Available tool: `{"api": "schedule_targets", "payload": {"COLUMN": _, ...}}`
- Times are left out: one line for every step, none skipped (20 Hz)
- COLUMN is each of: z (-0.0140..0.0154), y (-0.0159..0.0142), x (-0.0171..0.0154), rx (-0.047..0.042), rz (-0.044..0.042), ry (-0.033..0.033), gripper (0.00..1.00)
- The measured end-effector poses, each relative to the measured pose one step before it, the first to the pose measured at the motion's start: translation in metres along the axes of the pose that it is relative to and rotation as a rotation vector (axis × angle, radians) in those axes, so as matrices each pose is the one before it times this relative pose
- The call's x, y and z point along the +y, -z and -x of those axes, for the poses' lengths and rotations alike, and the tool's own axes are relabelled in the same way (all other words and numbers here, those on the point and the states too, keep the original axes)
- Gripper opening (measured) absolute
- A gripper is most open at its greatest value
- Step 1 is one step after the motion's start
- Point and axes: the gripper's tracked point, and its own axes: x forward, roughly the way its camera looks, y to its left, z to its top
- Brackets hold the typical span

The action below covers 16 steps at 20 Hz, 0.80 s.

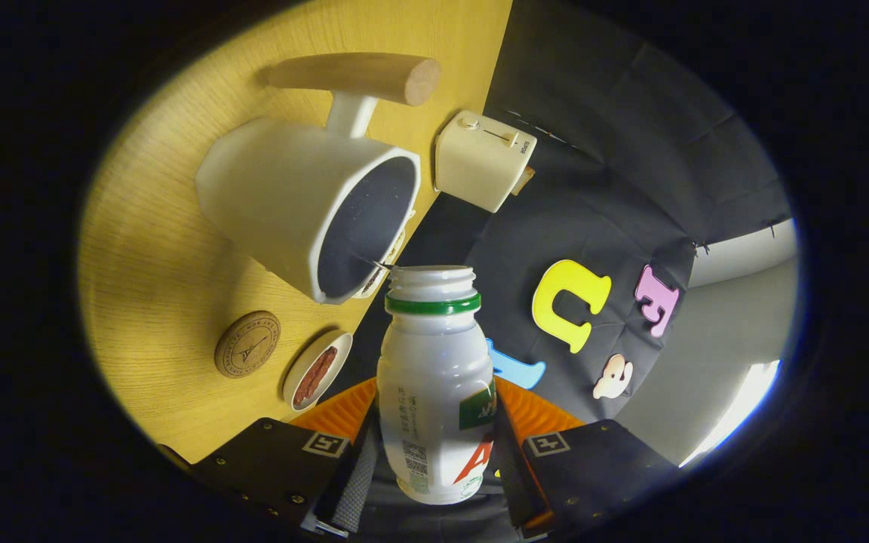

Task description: Take the bottle from table, then pour the juice into the cup, finally place the bottle on the coaster

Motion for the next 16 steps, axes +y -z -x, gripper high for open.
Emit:
{"api": "schedule_targets", "payload": {"z": 0.00041, "y": -0.00016, "x": -0.00048, "rx": -0.0016, "rz": 0.00139, "ry": 0.00037, "gripper": 0.71}}
{"api": "schedule_targets", "payload": {"z": 0.00006, "y": -0.0007, "x": -0.00148, "rx": -0.00086, "rz": 0.00137, "ry": 0.00177, "gripper": 0.71}}
{"api": "schedule_targets", "payload": {"z": 0.00048, "y": -0.0006, "x": -0.00087, "rx": -0.00066, "rz": 0.00082, "ry": 0.00031, "gripper": 0.71}}
{"api": "schedule_targets", "payload": {"z": 0.00091, "y": 0.00036, "x": 0.00026, "rx": 0.00045, "rz": -0.00076, "ry": -0.00033, "gripper": 0.71}}
{"api": "schedule_targets", "payload": {"z": 0.0006, "y": -0.00065, "x": -0.0006, "rx": -0.00052, "rz": -0.00437, "ry": -0.0004, "gripper": 0.71}}
{"api": "schedule_targets", "payload": {"z": -0.00175, "y": -0.0002, "x": 0.00024, "rx": 0.00001, "rz": -0.00703, "ry": -0.00219, "gripper": 0.71}}
{"api": "schedule_targets", "payload": {"z": -0.00023, "y": -0.00035, "x": -0.0011, "rx": -0.00346, "rz": -0.01249, "ry": -0.00139, "gripper": 0.71}}
{"api": "schedule_targets", "payload": {"z": -0.00037, "y": 0.00014, "x": -0.00061, "rx": -0.00348, "rz": -0.01712, "ry": 0.00093, "gripper": 0.71}}
{"api": "schedule_targets", "payload": {"z": -0.00005, "y": 0.00067, "x": -0.00004, "rx": -0.00079, "rz": -0.01872, "ry": -0.00264, "gripper": 0.71}}
{"api": "schedule_targets", "payload": {"z": -0.00047, "y": 0.00064, "x": 0.00167, "rx": -0.00185, "rz": -0.01996, "ry": -0.00422, "gripper": 0.71}}
{"api": "schedule_targets", "payload": {"z": 0.00002, "y": 0.00223, "x": 0.00138, "rx": 0.0009, "rz": -0.01897, "ry": -0.00476, "gripper": 0.71}}
{"api": "schedule_targets", "payload": {"z": -0.00073, "y": 0.00212, "x": 0.00032, "rx": 0.00466, "rz": -0.02353, "ry": -0.00646, "gripper": 0.71}}
{"api": "schedule_targets", "payload": {"z": -0.00002, "y": 0.00091, "x": 0.00168, "rx": -0.00376, "rz": -0.03387, "ry": -0.01071, "gripper": 0.71}}
{"api": "schedule_targets", "payload": {"z": -0.00052, "y": 0.00101, "x": 0.00464, "rx": -0.00625, "rz": -0.04878, "ry": -0.01698, "gripper": 0.71}}
{"api": "schedule_targets", "payload": {"z": 0.00088, "y": 0.0002, "x": 0.00418, "rx": -0.00955, "rz": -0.05258, "ry": -0.01884, "gripper": 0.71}}
{"api": "schedule_targets", "payload": {"z": -0.00067, "y": -0.00082, "x": 0.00178, "rx": -0.00635, "rz": -0.04861, "ry": -0.01626, "gripper": 0.71}}
